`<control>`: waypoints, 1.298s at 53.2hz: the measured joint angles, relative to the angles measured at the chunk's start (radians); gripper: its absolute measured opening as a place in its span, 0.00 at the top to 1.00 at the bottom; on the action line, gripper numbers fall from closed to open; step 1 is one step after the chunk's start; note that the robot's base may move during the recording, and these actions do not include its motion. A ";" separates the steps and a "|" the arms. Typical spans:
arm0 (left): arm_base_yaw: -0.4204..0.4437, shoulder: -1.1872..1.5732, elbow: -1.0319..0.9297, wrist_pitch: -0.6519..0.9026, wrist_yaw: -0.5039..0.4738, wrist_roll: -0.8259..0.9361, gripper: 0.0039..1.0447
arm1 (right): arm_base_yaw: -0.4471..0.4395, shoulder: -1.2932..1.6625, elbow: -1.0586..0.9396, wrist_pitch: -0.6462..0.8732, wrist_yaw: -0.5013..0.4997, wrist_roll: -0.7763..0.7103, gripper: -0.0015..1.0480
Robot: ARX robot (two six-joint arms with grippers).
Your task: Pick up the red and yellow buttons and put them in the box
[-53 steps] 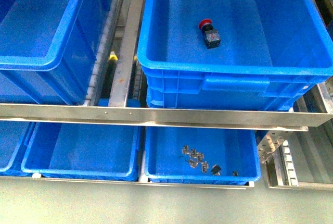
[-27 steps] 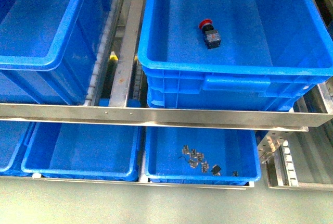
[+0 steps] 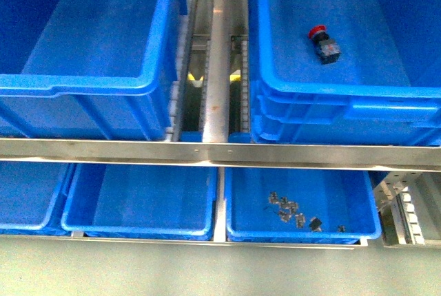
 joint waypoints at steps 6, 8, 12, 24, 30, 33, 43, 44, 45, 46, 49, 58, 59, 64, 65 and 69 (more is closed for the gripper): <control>0.000 0.000 0.000 0.000 -0.002 0.000 0.07 | 0.000 0.000 0.000 0.000 -0.001 0.000 0.07; 0.000 0.000 0.000 0.000 -0.002 0.000 0.07 | 0.000 0.000 0.000 0.000 -0.001 0.000 0.07; 0.000 0.000 0.000 0.000 -0.002 0.000 0.07 | 0.000 0.000 0.000 -0.002 -0.001 0.000 0.07; 0.000 0.000 0.000 0.000 -0.003 0.000 0.07 | 0.000 0.000 0.000 -0.002 -0.003 0.000 0.07; 0.000 0.000 0.000 0.000 -0.002 0.000 0.07 | 0.000 0.000 0.000 -0.002 -0.003 0.000 0.07; 0.000 0.000 0.000 0.000 -0.002 0.000 0.07 | 0.000 0.000 0.000 -0.002 -0.004 0.000 0.07; 0.000 0.000 0.000 0.000 -0.002 0.000 0.07 | 0.000 0.000 0.000 -0.002 -0.003 0.000 0.07; 0.000 0.000 0.000 0.000 -0.002 0.000 0.07 | 0.000 0.000 0.000 -0.003 -0.004 0.000 0.07; 0.000 0.000 0.000 0.000 -0.003 0.000 0.07 | 0.000 0.000 0.000 -0.002 -0.003 0.000 0.07; 0.000 0.000 0.000 0.000 -0.002 0.000 0.07 | 0.000 -0.001 0.000 -0.002 -0.004 0.000 0.07; 0.000 0.000 0.000 0.000 -0.002 0.000 0.07 | 0.000 0.000 0.000 -0.003 -0.003 0.000 0.07; 0.000 0.000 0.000 0.000 -0.010 0.000 0.07 | -0.001 0.000 0.000 -0.003 -0.014 0.000 0.07; 0.000 0.000 0.000 0.000 -0.009 0.000 0.07 | 0.000 0.000 0.000 -0.003 -0.013 -0.001 0.07; 0.000 0.000 0.000 0.000 -0.004 0.000 0.07 | 0.000 0.000 0.000 -0.003 -0.006 0.000 0.07; 0.000 0.000 0.000 0.000 -0.003 0.000 0.07 | 0.000 0.000 0.000 -0.003 -0.006 0.000 0.07; 0.000 0.000 0.000 0.000 -0.003 0.000 0.07 | 0.000 -0.001 0.000 -0.003 -0.006 0.000 0.07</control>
